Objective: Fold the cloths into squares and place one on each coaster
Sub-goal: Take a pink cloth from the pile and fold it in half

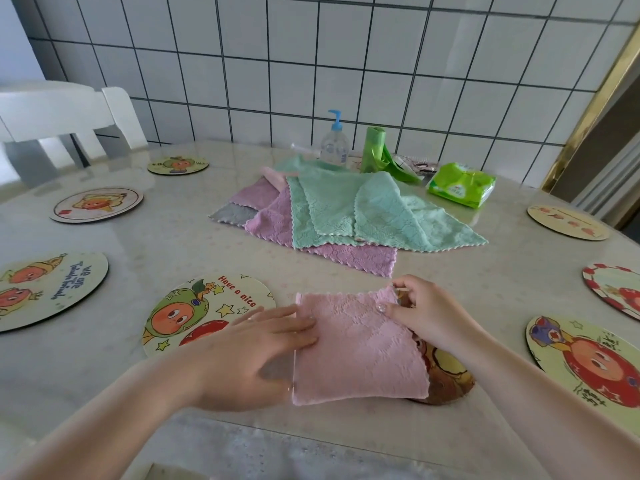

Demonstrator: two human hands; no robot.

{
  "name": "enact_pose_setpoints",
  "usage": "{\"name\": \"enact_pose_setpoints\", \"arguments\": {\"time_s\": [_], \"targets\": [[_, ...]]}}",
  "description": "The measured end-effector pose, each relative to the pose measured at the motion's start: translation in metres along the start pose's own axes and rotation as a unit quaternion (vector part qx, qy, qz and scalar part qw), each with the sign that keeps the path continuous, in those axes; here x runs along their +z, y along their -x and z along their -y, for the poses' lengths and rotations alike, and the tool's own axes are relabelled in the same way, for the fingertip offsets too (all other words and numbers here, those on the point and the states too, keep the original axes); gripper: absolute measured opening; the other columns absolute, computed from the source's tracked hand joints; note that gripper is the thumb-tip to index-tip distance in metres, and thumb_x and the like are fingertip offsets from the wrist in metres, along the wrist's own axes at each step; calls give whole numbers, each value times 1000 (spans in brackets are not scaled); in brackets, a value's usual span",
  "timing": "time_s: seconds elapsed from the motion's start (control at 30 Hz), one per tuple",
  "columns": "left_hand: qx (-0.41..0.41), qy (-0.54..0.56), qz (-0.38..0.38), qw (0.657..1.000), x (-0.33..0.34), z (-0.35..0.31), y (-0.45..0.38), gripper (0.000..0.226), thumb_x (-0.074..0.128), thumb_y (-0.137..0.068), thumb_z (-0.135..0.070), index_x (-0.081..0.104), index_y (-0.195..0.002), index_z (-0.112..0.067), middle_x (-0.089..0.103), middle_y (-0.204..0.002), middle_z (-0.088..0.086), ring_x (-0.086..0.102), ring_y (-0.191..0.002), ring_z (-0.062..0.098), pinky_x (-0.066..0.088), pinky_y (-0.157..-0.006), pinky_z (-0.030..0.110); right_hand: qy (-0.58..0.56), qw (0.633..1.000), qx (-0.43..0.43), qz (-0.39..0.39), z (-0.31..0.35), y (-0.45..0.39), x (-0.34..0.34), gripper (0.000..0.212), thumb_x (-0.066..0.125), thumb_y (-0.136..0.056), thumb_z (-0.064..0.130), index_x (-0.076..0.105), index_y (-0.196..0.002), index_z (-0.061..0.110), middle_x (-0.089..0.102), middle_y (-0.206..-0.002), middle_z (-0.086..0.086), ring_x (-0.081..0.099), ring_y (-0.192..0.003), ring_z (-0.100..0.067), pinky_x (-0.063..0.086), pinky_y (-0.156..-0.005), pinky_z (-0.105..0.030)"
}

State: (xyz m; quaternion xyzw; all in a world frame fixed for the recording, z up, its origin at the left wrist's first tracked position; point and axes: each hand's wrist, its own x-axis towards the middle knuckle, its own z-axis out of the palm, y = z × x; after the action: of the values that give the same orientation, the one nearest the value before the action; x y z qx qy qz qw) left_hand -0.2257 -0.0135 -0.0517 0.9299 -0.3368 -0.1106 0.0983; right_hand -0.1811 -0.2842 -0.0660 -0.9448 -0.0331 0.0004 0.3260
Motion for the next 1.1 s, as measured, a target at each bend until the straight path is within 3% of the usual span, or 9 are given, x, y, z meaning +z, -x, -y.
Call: {"name": "enact_pose_setpoints", "arguments": {"time_s": [0.17,0.27,0.4,0.53,0.63,0.77,0.93,1.03,1.1], "targets": [[0,31,-167,985,0,-12,-15,62,14,-87,-60,24,-144,-36,10,-150,-25,-6,-138,-10,-5,-116,26,101,990,-61,-75,27,15,-9,46,50,-91,34,41,-136,27,46,-124,7,54,-94,-8,46,-81,-28],[-11,-29,-173,984,16,-35,-34,54,23,-97,-40,15,-148,-24,9,-154,-14,-1,-142,3,-9,-114,25,169,977,-127,-21,48,34,6,50,39,-96,35,32,-143,23,31,-148,6,31,-134,-12,26,-112,-35],[-50,-40,-180,982,40,-40,-51,66,19,-85,-43,34,-143,-15,33,-150,3,27,-140,16,13,-117,39,253,960,-110,56,39,42,34,74,1,-79,57,15,-146,30,10,-155,11,3,-143,-9,12,-116,-45],[-113,-50,-127,984,45,-34,-46,89,-6,-70,-62,2,-149,-21,-4,-157,-5,-9,-144,12,-6,-117,37,253,962,-75,66,19,39,32,87,-2,-68,71,3,-147,35,-5,-157,13,-11,-143,-6,-1,-117,-46],[-129,-60,-109,984,42,-30,-40,92,-8,-70,-68,-7,-148,-19,-12,-157,-3,-17,-142,12,-9,-117,39,263,959,-59,90,17,43,26,101,-8,-60,85,-6,-147,34,-15,-155,14,-17,-141,-4,-5,-117,-45],[-157,-69,-94,981,37,-31,-31,97,-11,-69,-75,-12,-147,-18,-16,-156,-1,-18,-142,12,-13,-115,39,255,960,-37,106,13,47,18,97,-11,-59,77,-15,-146,34,-22,-154,13,-19,-141,-5,-7,-116,-46],[-205,-74,-108,970,35,-31,-16,98,-13,-66,-72,-3,-149,-20,0,-158,0,-7,-144,17,-13,-113,39,258,964,-36,44,1,52,11,102,-15,-58,84,-4,-147,37,7,-156,16,2,-144,-7,4,-117,-41],[-179,-68,-166,967,39,-28,-3,74,17,-84,-66,37,-141,-23,46,-142,-3,33,-137,19,5,-112,44,221,972,-76,-41,-2,65,4,71,20,-78,74,31,-139,39,46,-131,25,39,-125,0,21,-109,-27],[-161,-20,-183,970,40,-29,0,68,22,-81,-63,45,-135,-29,51,-136,-9,41,-132,14,4,-112,41,165,981,-88,-54,0,73,4,49,44,-86,55,44,-132,39,51,-121,25,44,-113,1,29,-102,-24]]}}
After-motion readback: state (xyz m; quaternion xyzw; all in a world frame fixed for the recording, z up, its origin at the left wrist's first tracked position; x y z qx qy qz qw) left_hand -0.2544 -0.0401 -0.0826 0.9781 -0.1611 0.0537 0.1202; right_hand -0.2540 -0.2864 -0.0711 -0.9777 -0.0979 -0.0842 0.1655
